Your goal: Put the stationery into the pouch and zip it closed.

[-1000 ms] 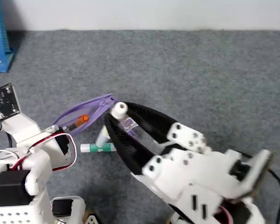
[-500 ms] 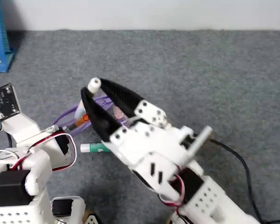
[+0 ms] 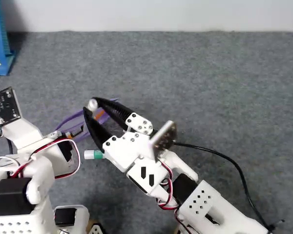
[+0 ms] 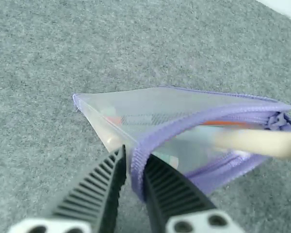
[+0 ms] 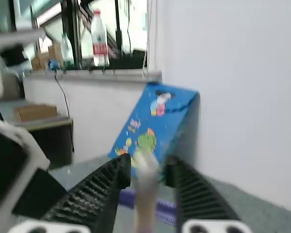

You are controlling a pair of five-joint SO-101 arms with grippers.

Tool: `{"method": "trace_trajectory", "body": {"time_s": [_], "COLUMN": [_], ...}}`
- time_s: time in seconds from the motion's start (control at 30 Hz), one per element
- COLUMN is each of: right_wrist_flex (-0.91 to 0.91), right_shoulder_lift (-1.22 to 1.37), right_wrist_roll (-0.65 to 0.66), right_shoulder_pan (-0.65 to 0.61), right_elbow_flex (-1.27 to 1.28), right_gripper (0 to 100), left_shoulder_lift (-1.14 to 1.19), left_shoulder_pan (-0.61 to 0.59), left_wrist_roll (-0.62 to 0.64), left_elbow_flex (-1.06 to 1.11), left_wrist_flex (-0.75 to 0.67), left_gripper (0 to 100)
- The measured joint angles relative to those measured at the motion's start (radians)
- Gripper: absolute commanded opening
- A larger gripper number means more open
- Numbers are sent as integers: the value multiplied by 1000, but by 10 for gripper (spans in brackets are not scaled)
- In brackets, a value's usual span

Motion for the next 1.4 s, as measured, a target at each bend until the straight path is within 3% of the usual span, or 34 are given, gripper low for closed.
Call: {"method": "trace_trajectory", "body": {"time_s": [0.53,0.7,0.9,1.27,1.4], "right_wrist_flex": [835,1016,1000,701,641], "right_shoulder_lift": [-394,-388,-209,296,470], "right_wrist_roll": [-37,-98,-107,-49,-3], "right_shoulder_pan": [-52,-52,-49,-52,-52], "right_elbow_flex": [-94,-89,-6,-3,-21], "right_gripper": [132,133,134,135,241], "left_shoulder_lift": [0,0,0,0,0], "left_shoulder_pan": [0,-84,-129,-133,-133], "left_wrist_roll": [0,0,0,0,0], "left_elbow_flex": [0,-15,-23,-23,-23], "left_wrist_flex": [0,0,0,0,0], "left_gripper": [11,11,11,11,11]}}
